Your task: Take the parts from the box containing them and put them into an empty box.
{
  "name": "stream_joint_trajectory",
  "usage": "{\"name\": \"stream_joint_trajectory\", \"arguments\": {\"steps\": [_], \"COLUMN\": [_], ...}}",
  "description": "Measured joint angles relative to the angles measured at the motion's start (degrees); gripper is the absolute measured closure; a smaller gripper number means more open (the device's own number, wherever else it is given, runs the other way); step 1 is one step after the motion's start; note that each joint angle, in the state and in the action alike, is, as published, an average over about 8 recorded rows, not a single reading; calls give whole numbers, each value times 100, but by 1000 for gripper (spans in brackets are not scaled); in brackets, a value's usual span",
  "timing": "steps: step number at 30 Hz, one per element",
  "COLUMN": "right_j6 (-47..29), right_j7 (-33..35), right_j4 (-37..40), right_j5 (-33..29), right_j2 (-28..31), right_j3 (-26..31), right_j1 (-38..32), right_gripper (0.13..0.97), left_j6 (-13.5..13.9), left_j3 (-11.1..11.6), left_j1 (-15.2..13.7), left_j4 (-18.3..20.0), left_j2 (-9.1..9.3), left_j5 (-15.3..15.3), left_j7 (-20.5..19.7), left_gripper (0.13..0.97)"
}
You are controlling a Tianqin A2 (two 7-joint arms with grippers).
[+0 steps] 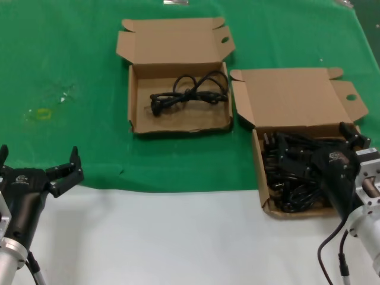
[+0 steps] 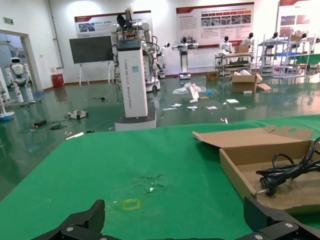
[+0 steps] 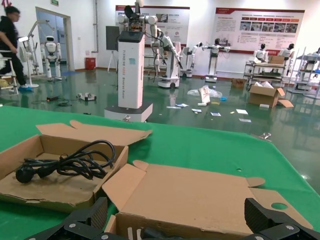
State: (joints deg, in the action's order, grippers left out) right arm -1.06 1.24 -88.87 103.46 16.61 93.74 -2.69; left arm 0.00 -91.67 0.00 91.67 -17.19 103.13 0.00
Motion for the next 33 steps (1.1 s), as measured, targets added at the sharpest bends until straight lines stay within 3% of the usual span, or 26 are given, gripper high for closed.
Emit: {"name": "stream_joint_trajectory", "arguments": {"steps": [33], "right_j6": [0], "right_j7": [0], "right_j4": [0], "right_j5": [0], "right_j2": [0], "right_j3": [0], "right_j1": [0], "right_gripper": [129], "left_j6": [0], "left_j3": [0], "left_j1": [0], "left_j4": [0], "left_j2": [0], "left_j5": [0], "left_j7": [0], "left_gripper": [132]}}
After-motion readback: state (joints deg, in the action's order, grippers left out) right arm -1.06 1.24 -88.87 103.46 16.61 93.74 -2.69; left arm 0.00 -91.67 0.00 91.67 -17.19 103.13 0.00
